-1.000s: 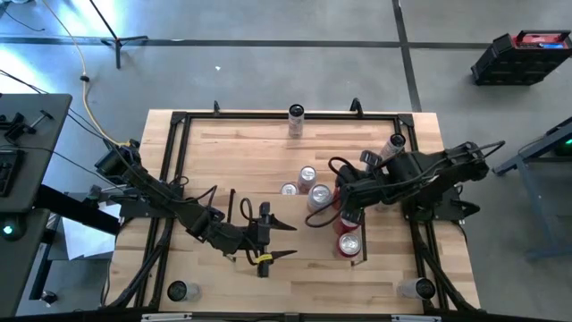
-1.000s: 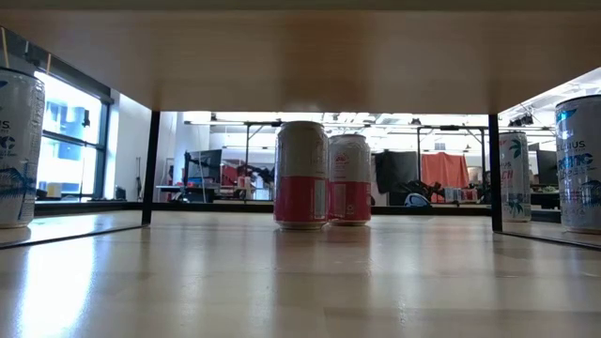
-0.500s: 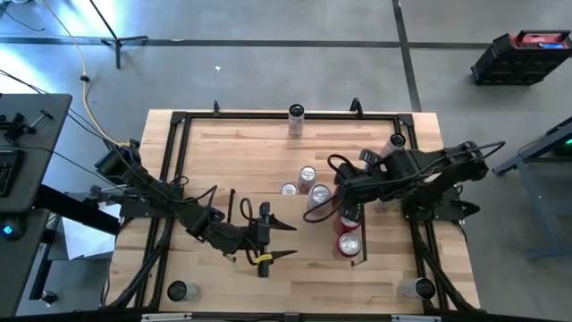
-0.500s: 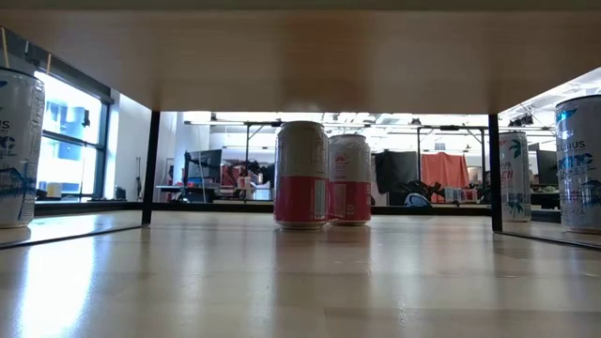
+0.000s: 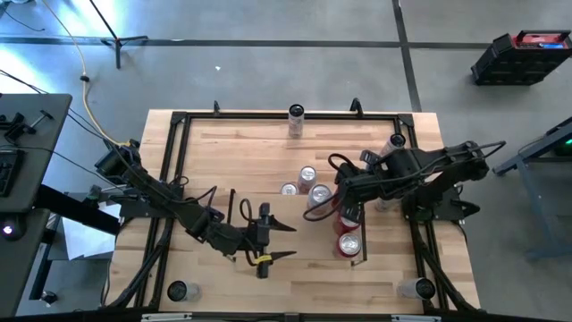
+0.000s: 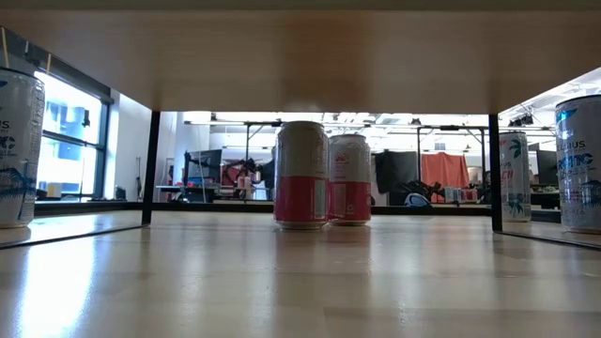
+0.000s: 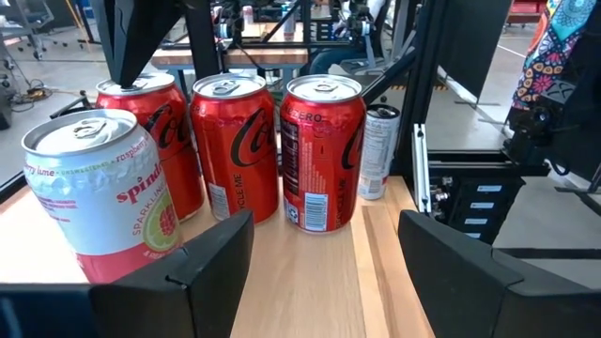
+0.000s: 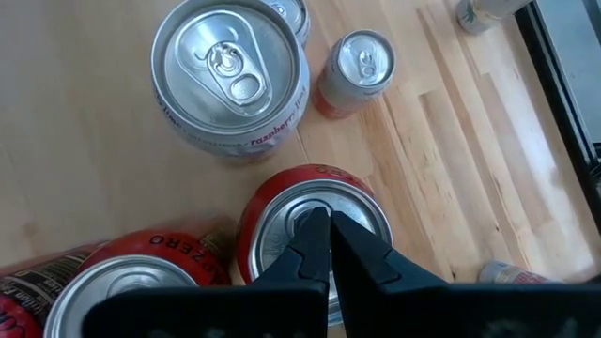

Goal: Place canned beverage on shelf
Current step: Adjust the red-black soda cans on the shelf

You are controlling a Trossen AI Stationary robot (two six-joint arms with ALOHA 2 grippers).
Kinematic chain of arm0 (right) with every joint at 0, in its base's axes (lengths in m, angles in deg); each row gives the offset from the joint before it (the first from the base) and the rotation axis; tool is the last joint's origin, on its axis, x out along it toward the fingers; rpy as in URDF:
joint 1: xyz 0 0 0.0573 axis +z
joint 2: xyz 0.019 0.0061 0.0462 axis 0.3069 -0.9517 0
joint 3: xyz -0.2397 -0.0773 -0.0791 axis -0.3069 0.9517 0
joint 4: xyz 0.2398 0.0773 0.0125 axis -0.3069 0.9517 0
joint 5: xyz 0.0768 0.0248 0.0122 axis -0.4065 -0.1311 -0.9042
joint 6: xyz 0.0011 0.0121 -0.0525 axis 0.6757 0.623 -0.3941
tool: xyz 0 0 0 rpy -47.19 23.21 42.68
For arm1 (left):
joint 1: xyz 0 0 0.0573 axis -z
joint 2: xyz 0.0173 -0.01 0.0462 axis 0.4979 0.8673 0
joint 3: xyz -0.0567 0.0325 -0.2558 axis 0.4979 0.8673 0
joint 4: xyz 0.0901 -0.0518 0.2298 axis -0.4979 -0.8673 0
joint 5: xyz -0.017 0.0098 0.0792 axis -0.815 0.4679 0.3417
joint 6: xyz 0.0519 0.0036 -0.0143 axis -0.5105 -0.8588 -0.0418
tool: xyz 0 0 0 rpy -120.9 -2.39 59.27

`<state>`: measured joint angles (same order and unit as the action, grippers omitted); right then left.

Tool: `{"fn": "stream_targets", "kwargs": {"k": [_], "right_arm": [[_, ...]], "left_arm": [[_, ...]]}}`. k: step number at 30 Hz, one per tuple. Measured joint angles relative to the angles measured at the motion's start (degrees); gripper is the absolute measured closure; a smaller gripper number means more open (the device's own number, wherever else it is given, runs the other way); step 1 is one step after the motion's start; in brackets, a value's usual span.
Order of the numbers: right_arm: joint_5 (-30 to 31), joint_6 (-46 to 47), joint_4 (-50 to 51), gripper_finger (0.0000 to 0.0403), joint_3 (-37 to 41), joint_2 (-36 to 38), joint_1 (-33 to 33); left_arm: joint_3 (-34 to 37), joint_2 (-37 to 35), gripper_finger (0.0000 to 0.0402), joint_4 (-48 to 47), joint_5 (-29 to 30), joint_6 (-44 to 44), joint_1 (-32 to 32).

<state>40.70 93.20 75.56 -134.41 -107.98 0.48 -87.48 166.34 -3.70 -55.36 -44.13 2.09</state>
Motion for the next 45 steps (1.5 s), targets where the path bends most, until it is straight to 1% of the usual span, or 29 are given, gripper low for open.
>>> {"fn": "stream_targets", "kwargs": {"k": [10, 16, 23, 27, 32, 36, 40, 45], "right_arm": [[-1.38, 0.31, 0.27, 0.0403, 0.07, 1.21, 0.00], [-0.79, 0.34, 0.19, 0.0403, 0.07, 1.88, 0.00], [2.11, -0.01, 0.15, 0.0403, 0.07, 1.95, 0.00], [6.42, -0.15, 0.11, 0.0403, 0.07, 1.95, -0.74], [6.84, -0.01, -0.72, 0.0403, 0.07, 1.78, -2.91], [6.51, -0.17, -1.66, 0.0403, 0.07, 1.02, -4.69], [4.84, 0.51, -2.55, 0.0403, 0.07, -0.29, -7.15], [-0.51, 1.73, -3.71, 0.0403, 0.07, -2.27, -10.37]], "left_arm": [[-0.01, 0.00, 0.0147, 0.01, 0.01, -0.01, -0.02], [-0.02, 0.00, 0.0147, 0.00, 0.00, 0.01, -0.02], [-0.02, 0.00, 0.0147, 0.00, 0.02, 0.02, -0.02], [-0.02, 0.00, 0.0147, 0.02, 0.02, 0.04, -0.04], [-0.02, 0.00, 0.0147, 0.07, 0.02, 0.04, -0.04], [-0.02, 0.00, 0.0147, 0.51, 0.02, 0.04, -0.04], [-0.02, 0.00, 0.0147, 0.57, 0.02, 0.05, -0.04], [-0.02, 0.00, 0.0147, 0.90, 0.00, -0.02, -0.04]]}}
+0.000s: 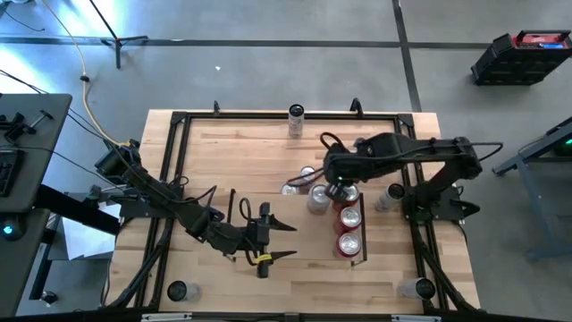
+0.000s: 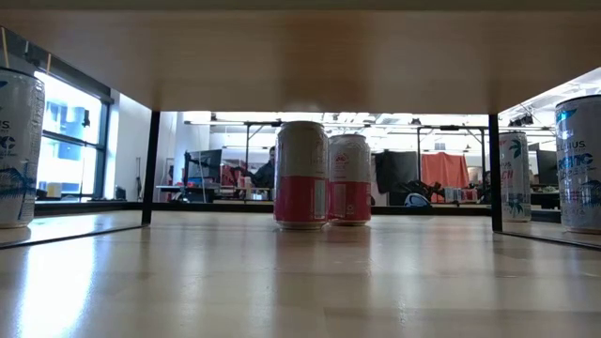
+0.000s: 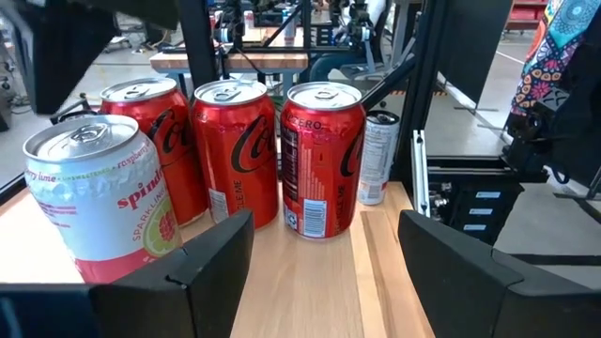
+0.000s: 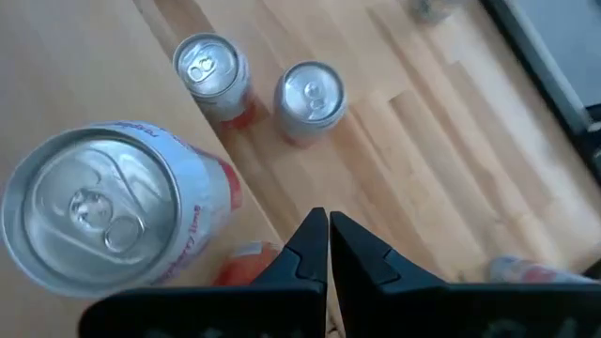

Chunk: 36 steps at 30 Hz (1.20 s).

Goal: Place canned beverage on shelf
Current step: Adjust the red-black soda cans on the shelf

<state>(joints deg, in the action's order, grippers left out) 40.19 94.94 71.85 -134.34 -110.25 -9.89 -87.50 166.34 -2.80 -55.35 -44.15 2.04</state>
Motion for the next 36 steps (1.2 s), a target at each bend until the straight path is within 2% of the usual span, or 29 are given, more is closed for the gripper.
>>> {"fn": "stream_targets", "kwargs": {"k": [4, 12, 23, 30, 36], "right_arm": [[-4.09, -0.18, -0.13, 0.0403, 0.00, -1.00, -1.63], [-7.32, 1.40, 3.00, 0.0403, 0.00, -1.01, -1.59], [-7.13, 1.18, 3.49, 0.0403, 0.00, -1.01, -1.59], [-9.76, 1.14, 3.53, 0.0403, 0.00, -0.98, -1.20], [-8.71, 0.28, 3.55, 0.0403, 0.00, -0.72, -1.22]], "left_arm": [[0.00, 0.00, 0.0147, -0.27, 0.01, 0.04, 0.02], [0.00, 0.00, 0.0147, -0.84, 0.00, 0.04, 0.09], [0.00, 0.00, 0.0147, -0.90, 0.00, 0.07, 0.09], [0.00, 0.00, 0.0147, -0.90, 0.01, 0.09, 0.09], [0.00, 0.00, 0.0147, -0.90, 0.02, 0.09, 0.09]]}}
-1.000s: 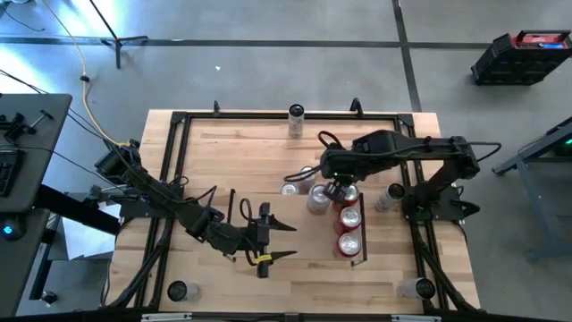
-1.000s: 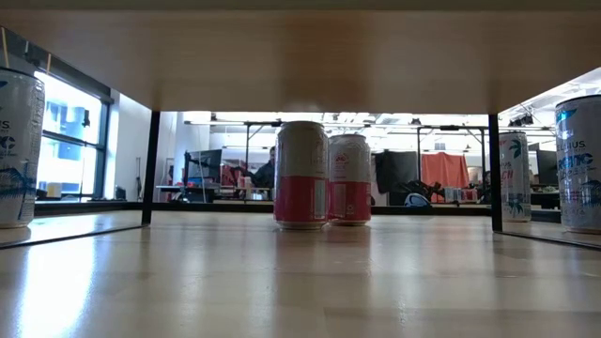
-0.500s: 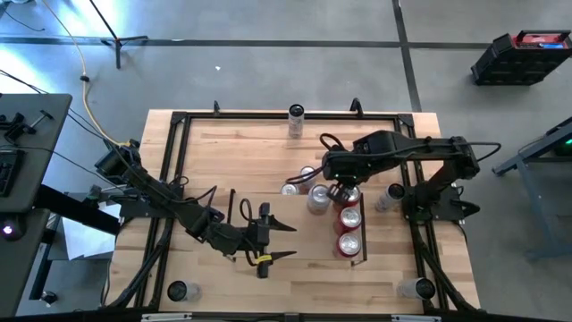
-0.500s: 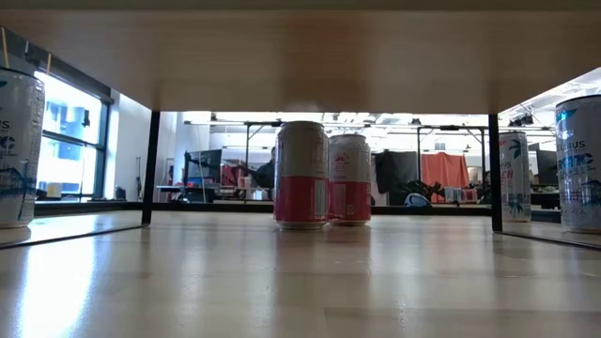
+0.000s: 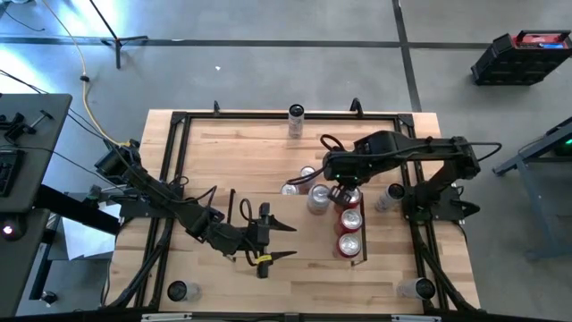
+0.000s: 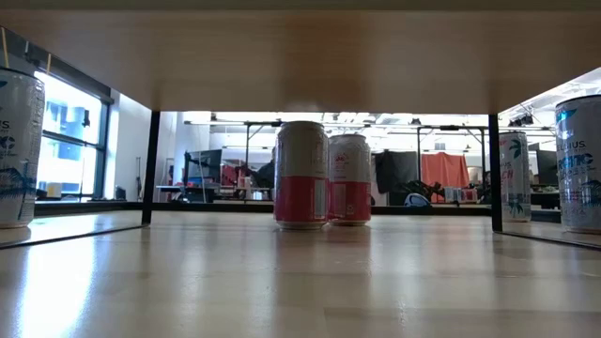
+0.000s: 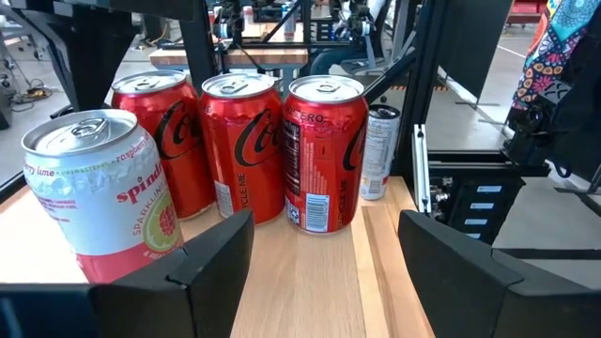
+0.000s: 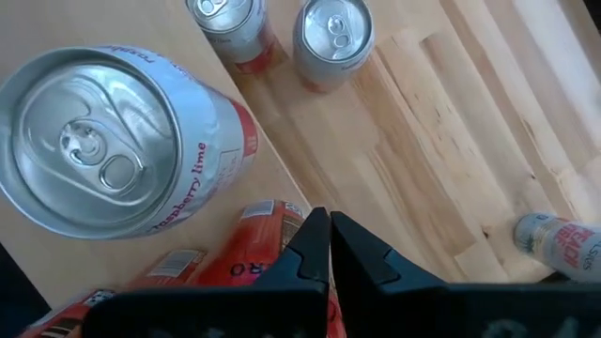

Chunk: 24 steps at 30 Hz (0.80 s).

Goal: Place canned beverage on shelf
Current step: Adjust the red-black soda cans on the shelf

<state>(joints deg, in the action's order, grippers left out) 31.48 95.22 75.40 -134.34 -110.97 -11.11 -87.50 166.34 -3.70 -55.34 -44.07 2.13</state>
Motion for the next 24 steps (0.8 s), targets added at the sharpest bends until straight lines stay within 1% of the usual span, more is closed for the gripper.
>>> {"fn": "stream_targets", "kwargs": {"k": [5, 10, 14, 16, 18, 21, 24], "right_arm": [[0.80, -0.70, -0.02, 0.0403, 0.00, 0.99, 0.06], [5.27, -1.96, -4.28, 0.0403, -0.11, 3.85, 2.54], [8.46, -5.32, -10.77, 0.0403, -0.11, 6.01, 7.68], [10.66, -6.39, -14.20, 0.0403, -0.13, 6.69, 11.19], [11.17, -6.75, -15.94, 0.0403, -0.22, 6.76, 15.04], [12.07, -5.51, -13.35, 0.0403, 0.00, 6.45, 20.63], [14.26, 0.42, -8.39, 0.0403, 0.19, 6.01, 25.34]], "left_arm": [[0.00, 0.00, 0.0147, 0.02, 0.01, -0.24, 0.00], [0.00, 0.00, 0.0147, 0.07, 0.01, -0.80, 0.00], [0.02, -1.30, 0.0147, -0.17, 0.00, -1.06, 0.06], [0.02, -2.40, 0.0147, -0.67, 0.04, -1.07, 0.37], [0.02, -3.42, 0.0147, -1.00, 0.03, -1.07, 0.79], [0.00, -4.04, 0.0147, -1.15, 0.03, -1.07, 1.63], [0.00, -4.00, 0.0147, -1.21, 0.01, -1.06, 2.33]]}}
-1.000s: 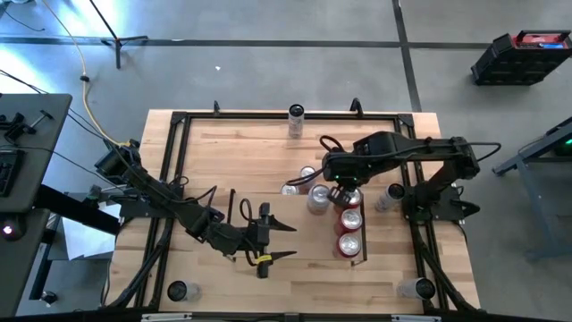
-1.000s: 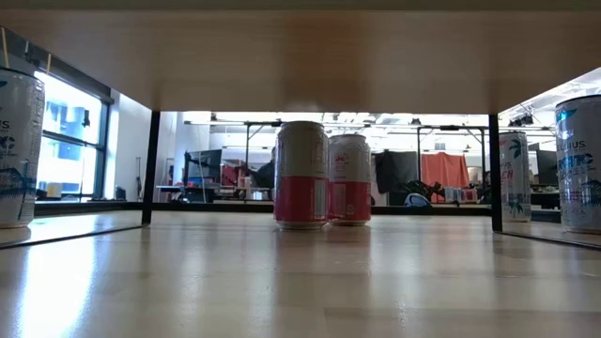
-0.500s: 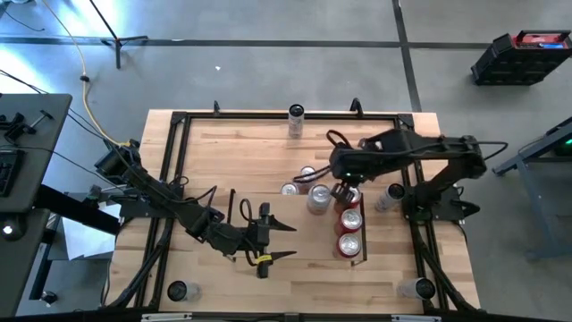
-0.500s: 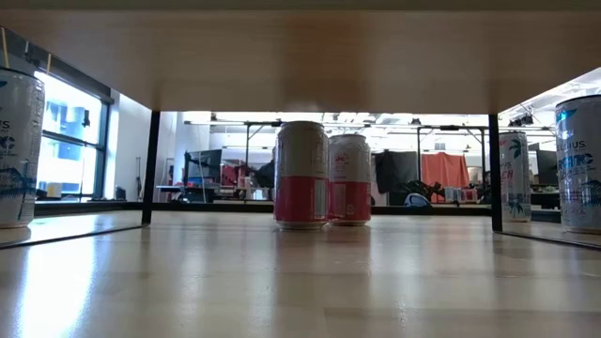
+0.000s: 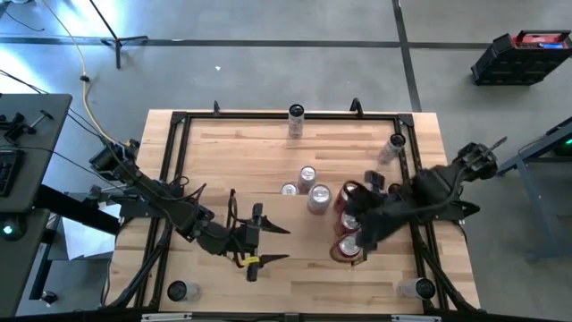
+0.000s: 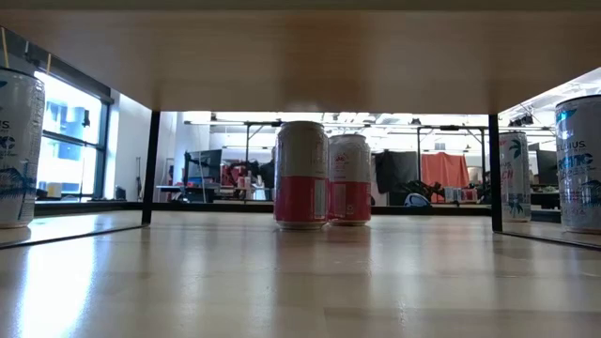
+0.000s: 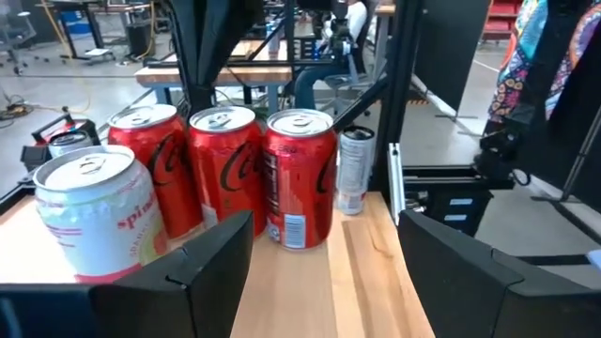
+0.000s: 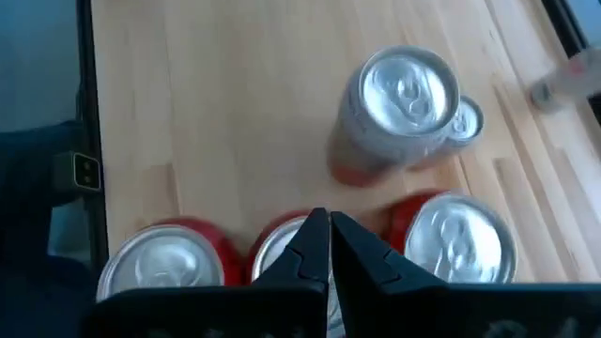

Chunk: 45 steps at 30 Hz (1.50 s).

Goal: Place canned beverage on shelf
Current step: Adjust the red-black soda cans on the shelf

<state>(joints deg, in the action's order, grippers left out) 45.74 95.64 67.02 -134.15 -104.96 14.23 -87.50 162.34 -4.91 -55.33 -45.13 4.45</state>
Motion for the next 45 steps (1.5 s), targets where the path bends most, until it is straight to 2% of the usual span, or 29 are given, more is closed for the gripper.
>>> {"fn": "stream_targets", "kwargs": {"k": [8, 11, 14, 18, 25, 30, 37, 45], "right_arm": [[7.01, 0.31, -6.56, 0.0403, -0.02, 0.10, 13.25], [9.44, 4.64, -2.87, 0.0403, 0.01, -0.80, 15.44], [8.22, 13.59, 3.36, 0.0403, 1.81, -0.90, 16.56], [5.28, 23.50, 8.59, 0.0403, 6.06, -0.67, 17.30], [2.94, 23.56, 8.20, 0.0403, 13.32, -0.05, 16.87], [5.55, 23.35, 7.94, 0.0403, 14.45, 0.00, 16.27], [8.37, 21.77, 7.42, 0.0403, 14.49, 0.00, 14.44], [8.40, 18.35, 5.41, 0.0403, 14.47, -0.02, 12.49]], "left_arm": [[-0.04, 2.94, 0.0147, 4.70, -1.43, -0.02, -0.22], [-0.02, 6.14, 0.0147, 8.17, -5.48, -0.02, -1.37], [-0.02, 9.80, 0.0147, 13.97, -6.58, -0.03, -2.47], [-0.20, 14.67, 0.0147, 18.59, -7.91, -0.54, -4.16], [-6.47, 21.94, 0.0147, 17.66, -8.02, -1.29, -6.42], [-9.99, 25.49, 0.0147, 16.77, -8.06, -1.34, -7.54], [-10.74, 27.86, 0.0147, 17.06, -9.16, 2.84, -9.73], [-10.78, 28.68, 0.0147, 16.96, -9.60, 4.07, -10.37]]}}
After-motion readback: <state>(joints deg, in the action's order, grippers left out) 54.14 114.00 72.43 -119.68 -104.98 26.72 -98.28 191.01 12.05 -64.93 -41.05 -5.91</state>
